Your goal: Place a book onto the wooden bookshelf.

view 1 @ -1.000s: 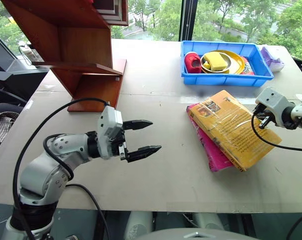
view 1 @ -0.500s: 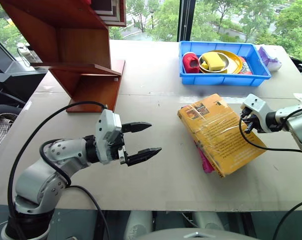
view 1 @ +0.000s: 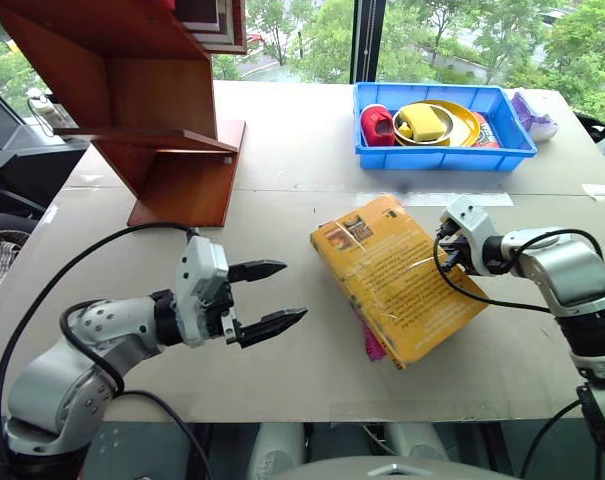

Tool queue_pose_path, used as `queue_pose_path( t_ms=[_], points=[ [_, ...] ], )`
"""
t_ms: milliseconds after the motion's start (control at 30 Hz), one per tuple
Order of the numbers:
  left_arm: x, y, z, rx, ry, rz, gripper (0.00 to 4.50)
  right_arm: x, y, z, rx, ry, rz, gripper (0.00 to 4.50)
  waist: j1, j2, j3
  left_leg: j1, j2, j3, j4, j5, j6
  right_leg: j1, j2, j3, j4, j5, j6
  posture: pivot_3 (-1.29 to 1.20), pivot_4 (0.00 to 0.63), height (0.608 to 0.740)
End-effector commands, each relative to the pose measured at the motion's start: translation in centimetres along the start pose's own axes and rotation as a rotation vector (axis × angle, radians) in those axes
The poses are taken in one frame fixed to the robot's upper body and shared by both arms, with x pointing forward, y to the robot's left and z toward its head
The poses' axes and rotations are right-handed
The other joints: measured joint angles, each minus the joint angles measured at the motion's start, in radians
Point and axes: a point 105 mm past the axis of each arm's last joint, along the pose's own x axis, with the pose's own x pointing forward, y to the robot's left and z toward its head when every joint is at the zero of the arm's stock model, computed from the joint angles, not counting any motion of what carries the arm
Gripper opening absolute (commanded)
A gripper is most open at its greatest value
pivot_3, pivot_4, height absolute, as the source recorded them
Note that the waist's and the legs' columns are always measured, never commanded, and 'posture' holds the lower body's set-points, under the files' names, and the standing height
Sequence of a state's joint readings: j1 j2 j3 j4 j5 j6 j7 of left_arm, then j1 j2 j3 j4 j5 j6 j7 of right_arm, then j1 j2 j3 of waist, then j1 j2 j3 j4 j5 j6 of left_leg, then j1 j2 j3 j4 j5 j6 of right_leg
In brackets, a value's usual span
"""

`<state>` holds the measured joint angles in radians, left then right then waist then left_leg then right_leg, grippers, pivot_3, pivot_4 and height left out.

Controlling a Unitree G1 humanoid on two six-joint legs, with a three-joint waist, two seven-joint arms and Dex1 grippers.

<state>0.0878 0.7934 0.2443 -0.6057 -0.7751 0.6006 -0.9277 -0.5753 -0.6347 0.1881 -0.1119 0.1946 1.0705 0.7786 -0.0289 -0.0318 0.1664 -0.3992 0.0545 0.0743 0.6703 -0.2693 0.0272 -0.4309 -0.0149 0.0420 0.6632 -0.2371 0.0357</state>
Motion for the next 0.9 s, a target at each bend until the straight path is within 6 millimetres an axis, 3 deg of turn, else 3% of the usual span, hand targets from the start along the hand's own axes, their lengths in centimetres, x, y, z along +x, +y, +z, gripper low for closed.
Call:
queue_pose_path(
  t_ms=[33, 233, 433, 633, 900],
  points=[
    [-0.7, 0.2, 0.5, 0.028, -0.014, 0.015, 4.5, -0.7, -0.1, 1.2, -0.04, -0.041, -0.041, 0.01, 0.0, 0.0, 0.0, 0.0, 0.0, 0.0, 0.0, 0.0, 0.0, 0.0, -0.001, 0.0, 0.0, 0.0, 0.0, 0.0, 0.15, 0.74],
    [-1.3, 0.3, 0.1, -0.011, -0.007, 0.03, 4.5, -4.5, -3.3, 1.1, -0.072, -0.065, -0.165, 0.01, 0.016, 0.0, 0.0, -0.001, -0.001, 0.0, 0.0, 0.0, 0.0, 0.0, -0.002, 0.0, -0.001, 0.0, 0.0, 0.0, 0.15, 0.74],
    [-1.8, 0.3, -0.6, -0.029, 0.008, 0.048, 4.5, -7.2, -2.3, -0.5, -0.123, -0.018, -0.136, 0.01, 0.013, 0.0, 0.0, -0.001, 0.0, 0.0, 0.0, 0.0, 0.0, 0.0, -0.001, 0.0, -0.001, 0.0, 0.0, 0.0, 0.15, 0.74],
    [-1.9, 0.3, -0.8, -0.033, 0.017, 0.044, 4.5, -6.6, 0.4, -1.5, -0.136, 0.001, -0.048, 0.01, 0.011, 0.0, 0.0, 0.0, 0.0, 0.0, 0.0, 0.0, 0.0, 0.0, -0.001, 0.0, 0.0, 0.0, 0.0, 0.0, 0.15, 0.74],
    [-2.2, 0.3, -1.2, -0.049, 0.026, 0.041, 4.5, -4.7, 3.7, -0.2, -0.147, -0.057, 0.055, 0.01, 0.012, 0.0, 0.0, 0.0, 0.0, 0.0, 0.0, 0.0, 0.0, 0.0, -0.001, 0.0, 0.0, 0.0, 0.0, 0.0, 0.15, 0.74]
  ],
)
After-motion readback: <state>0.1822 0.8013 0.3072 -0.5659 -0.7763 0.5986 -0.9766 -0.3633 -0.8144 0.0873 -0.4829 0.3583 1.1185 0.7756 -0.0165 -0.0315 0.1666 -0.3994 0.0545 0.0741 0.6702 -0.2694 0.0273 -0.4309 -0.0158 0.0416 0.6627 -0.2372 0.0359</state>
